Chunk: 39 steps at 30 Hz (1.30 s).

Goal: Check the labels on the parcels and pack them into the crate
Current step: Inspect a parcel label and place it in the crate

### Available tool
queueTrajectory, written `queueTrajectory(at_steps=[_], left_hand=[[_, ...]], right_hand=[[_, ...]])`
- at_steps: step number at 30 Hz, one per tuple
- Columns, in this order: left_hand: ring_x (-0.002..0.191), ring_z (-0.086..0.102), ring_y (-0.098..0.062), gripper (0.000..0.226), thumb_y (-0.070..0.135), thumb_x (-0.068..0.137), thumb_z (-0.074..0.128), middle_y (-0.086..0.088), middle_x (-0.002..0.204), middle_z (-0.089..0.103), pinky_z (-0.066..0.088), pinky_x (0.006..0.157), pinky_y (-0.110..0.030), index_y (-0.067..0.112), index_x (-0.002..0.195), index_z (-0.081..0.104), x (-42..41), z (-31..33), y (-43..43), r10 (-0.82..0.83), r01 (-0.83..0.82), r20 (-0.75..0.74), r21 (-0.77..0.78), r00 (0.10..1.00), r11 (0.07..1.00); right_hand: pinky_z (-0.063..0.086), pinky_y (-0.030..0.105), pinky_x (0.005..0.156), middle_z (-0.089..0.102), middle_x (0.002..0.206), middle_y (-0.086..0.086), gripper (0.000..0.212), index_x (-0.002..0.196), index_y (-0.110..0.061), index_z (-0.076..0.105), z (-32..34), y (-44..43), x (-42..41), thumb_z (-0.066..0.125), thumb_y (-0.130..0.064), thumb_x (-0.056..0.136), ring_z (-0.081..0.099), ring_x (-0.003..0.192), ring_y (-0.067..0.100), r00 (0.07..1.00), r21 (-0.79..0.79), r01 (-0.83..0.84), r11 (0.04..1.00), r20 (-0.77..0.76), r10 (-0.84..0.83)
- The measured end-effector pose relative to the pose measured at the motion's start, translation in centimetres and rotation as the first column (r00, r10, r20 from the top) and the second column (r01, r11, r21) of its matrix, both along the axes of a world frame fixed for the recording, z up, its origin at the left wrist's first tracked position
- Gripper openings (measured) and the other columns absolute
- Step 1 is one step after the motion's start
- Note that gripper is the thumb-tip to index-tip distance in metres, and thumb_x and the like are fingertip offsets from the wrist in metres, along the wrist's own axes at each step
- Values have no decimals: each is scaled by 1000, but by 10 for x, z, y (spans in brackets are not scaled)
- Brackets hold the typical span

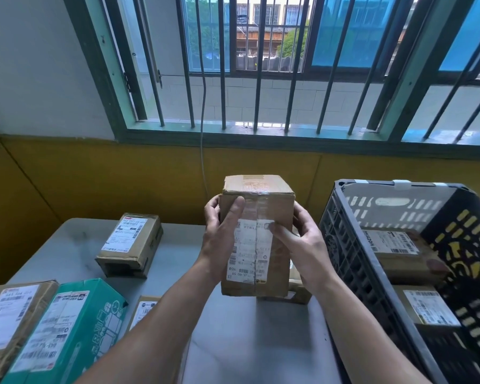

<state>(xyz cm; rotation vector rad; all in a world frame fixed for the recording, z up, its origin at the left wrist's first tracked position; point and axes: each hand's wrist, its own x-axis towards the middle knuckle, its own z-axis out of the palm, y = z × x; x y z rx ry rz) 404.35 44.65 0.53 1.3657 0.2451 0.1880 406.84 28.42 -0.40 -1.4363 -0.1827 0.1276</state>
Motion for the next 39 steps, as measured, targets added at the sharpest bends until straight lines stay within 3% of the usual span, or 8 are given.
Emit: queueTrajectory(at_steps=[6, 12, 16, 20, 25, 28, 33, 39], left_hand=[[111, 72, -28, 83, 54, 82, 63, -11, 130, 68, 63, 85, -42, 29, 156, 32, 0, -6, -3, -69, 69, 32, 10, 997, 998], [95, 74, -6, 75, 61, 81, 57, -3, 121, 70, 57, 64, -16, 30, 145, 35, -1, -6, -7, -13, 12, 33, 29, 999, 999], [101, 73, -10, 76, 53, 82, 58, -3, 128, 66, 60, 71, -22, 34, 151, 33, -1, -5, -5, -24, 21, 62, 48, 998, 999], [112, 70, -20, 84, 47, 82, 59, -2, 136, 63, 62, 86, -37, 36, 158, 26, -1, -4, -1, -64, 60, 65, 60, 996, 996], [105, 72, -6, 86, 53, 83, 61, 5, 133, 64, 61, 72, -23, 37, 159, 24, -3, 0, -4, -47, 44, 48, 58, 998, 997], [111, 71, -15, 84, 50, 83, 61, 1, 138, 61, 63, 80, -31, 38, 158, 25, -4, 1, -5, -41, 39, 54, 30, 998, 999], [108, 72, -14, 85, 41, 81, 65, 0, 137, 61, 62, 77, -29, 38, 157, 27, -5, 3, -5, -46, 45, 48, 9, 998, 999], [129, 59, -30, 97, 43, 73, 74, -10, 153, 45, 57, 99, -52, 30, 158, 30, -4, 6, -3, -22, 22, -13, -16, 1000, 1000]], right_hand=[[59, 40, 89, 70, 115, -3, 90, 128, -29, 52, 11, 3, -4, 70, -82, 58, 70, 107, 15, 986, -118, 162, 980, -17, -165], [58, 42, 93, 68, 121, 0, 76, 127, -28, 53, 10, 3, -4, 75, -63, 64, 69, 111, 19, 991, -50, 129, 990, -18, -130], [57, 42, 95, 62, 134, 0, 98, 152, -32, 36, 12, 6, -5, 67, -65, 65, 66, 116, 17, 997, -63, 69, 996, -28, -71], [58, 48, 94, 65, 132, 0, 89, 151, -33, 39, 13, 10, -5, 66, -65, 73, 68, 112, 19, 995, -80, 94, 992, -26, -97], [59, 46, 93, 62, 133, 1, 80, 153, -31, 35, 12, 10, -5, 65, -49, 80, 68, 113, 19, 997, -55, 76, 996, -18, -77], [60, 37, 88, 61, 135, -1, 78, 158, -33, 24, 12, 11, -5, 64, -43, 92, 69, 111, 16, 999, -55, 34, 998, -29, -36], [58, 47, 96, 61, 137, 4, 69, 158, -31, 26, 10, 12, -4, 61, -35, 99, 68, 114, 20, 996, -31, 64, 997, -57, -66], [56, 51, 98, 53, 144, 6, 79, 154, -30, 33, 9, 8, -4, 68, -37, 83, 63, 122, 24, 996, -29, 61, 998, -68, -62]])
